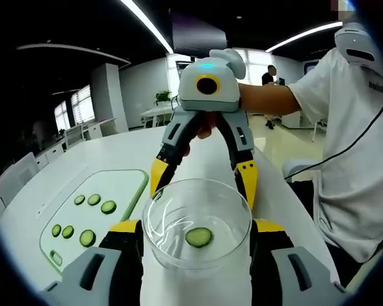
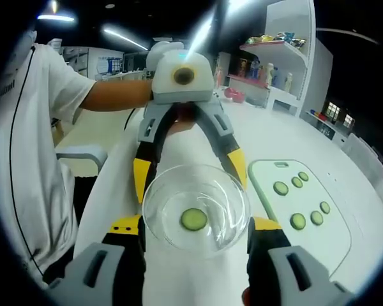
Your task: Open the petri dish lid, add cucumber slices into the petri dish, and close the lid
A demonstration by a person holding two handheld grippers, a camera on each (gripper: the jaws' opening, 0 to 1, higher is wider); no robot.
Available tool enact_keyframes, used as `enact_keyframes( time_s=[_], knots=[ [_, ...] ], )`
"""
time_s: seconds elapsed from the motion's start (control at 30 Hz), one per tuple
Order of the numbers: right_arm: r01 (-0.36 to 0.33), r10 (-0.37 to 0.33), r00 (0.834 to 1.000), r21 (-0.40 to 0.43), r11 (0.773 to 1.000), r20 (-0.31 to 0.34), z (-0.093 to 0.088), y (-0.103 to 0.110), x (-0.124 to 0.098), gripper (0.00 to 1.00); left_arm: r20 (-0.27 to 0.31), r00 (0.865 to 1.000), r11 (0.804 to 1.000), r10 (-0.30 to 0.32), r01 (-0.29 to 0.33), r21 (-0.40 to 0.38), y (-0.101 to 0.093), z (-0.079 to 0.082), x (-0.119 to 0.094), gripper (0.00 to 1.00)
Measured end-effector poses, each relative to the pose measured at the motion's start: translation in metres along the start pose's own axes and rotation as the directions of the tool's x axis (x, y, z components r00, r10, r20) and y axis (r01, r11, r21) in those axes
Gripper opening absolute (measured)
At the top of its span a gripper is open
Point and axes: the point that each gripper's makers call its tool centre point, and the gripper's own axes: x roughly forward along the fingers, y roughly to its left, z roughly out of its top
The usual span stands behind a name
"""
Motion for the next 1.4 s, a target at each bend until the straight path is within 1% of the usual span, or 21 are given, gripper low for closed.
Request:
enact_keyframes(
  time_s=[0.77,1.4],
  knots=[
    [-0.023,0.023,1.0,0.017,1.0,-0.016,-0.009,0.004,0.014,0.64,-0.003,1.0,1.0,-0.007,0.007,-0.029,0.001,-0.017,0.001,0.67],
    [-0.037,0.038,0.999,0.029,0.999,-0.036,-0.018,0.005,0.023,0.64,-0.004,1.0,0.999,-0.009,0.009,-0.049,0.002,-0.028,0.006,0.67]
  ],
)
